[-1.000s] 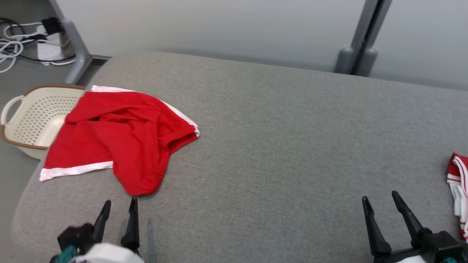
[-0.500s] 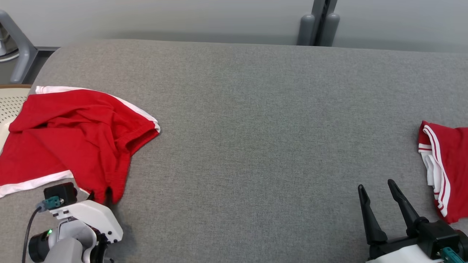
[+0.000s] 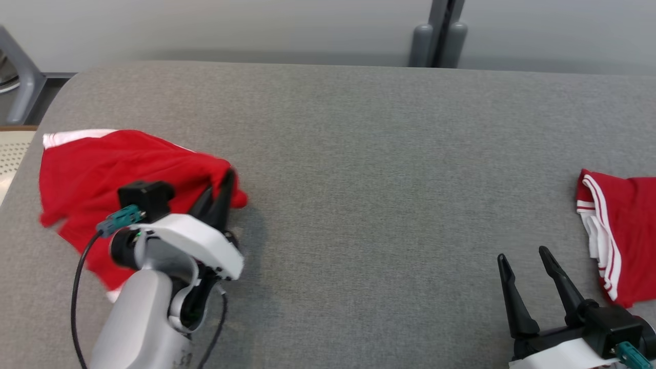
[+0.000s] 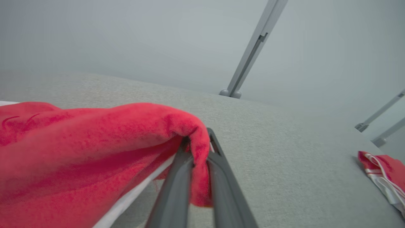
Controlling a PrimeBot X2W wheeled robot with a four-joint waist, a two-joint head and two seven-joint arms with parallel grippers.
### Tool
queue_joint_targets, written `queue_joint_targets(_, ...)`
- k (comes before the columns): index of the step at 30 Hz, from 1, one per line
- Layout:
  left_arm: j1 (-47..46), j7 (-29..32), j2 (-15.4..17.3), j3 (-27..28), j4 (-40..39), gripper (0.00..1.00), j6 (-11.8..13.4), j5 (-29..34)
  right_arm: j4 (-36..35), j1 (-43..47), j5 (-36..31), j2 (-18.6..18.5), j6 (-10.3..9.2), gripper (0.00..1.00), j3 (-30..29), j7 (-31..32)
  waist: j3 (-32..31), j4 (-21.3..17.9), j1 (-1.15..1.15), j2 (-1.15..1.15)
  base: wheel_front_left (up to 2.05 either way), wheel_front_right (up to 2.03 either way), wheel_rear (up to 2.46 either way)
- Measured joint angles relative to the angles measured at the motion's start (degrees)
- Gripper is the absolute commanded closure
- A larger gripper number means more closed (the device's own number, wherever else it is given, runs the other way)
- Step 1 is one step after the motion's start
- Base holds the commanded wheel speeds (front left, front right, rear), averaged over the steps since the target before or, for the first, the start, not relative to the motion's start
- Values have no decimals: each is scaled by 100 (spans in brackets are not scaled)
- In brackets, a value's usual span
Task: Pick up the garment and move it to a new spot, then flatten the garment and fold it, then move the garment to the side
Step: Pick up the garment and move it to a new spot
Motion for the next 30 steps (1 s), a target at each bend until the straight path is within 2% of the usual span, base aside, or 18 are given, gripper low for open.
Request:
queue_joint_targets(7,86,430,-126,-824,-2072,100,-1,-419,5,-52,69,-2,0,0,33,0,-14,-382,0,0,0,0,0)
queue_joint_targets(12,-59,686,-190,-1271,-3115,100,110,-795,14,-36,134,-3,0,0,30,0,-39,-742,0,0,0,0,0)
queue_joint_targets(15,-166,664,-196,-1496,-3541,100,341,-1271,18,-32,169,-3,0,0,40,0,-46,-968,0,0,0,0,0)
queue_joint_targets(19,-290,264,-204,-1857,-3992,100,848,-2197,19,-29,219,-2,0,0,57,-1,-48,-1247,0,0,0,0,0)
queue_joint_targets(22,-331,-59,-207,-2071,-4087,100,1203,-2894,15,-4,245,-3,0,0,51,-1,-39,-1408,0,0,0,0,0)
queue_joint_targets(25,-217,-356,-214,-2023,-3760,100,1526,-3239,22,-1,247,-2,0,0,59,-1,-24,-1498,0,0,0,0,0)
queue_joint_targets(28,85,-587,-192,-1740,-3015,100,1767,-3353,32,-2,256,-3,0,0,27,-1,-6,-1522,0,0,0,0,0)
queue_joint_targets(30,315,-702,-170,-1481,-2420,100,1839,-3531,37,-1,264,-4,0,0,35,-1,1,-1497,0,0,0,0,0)
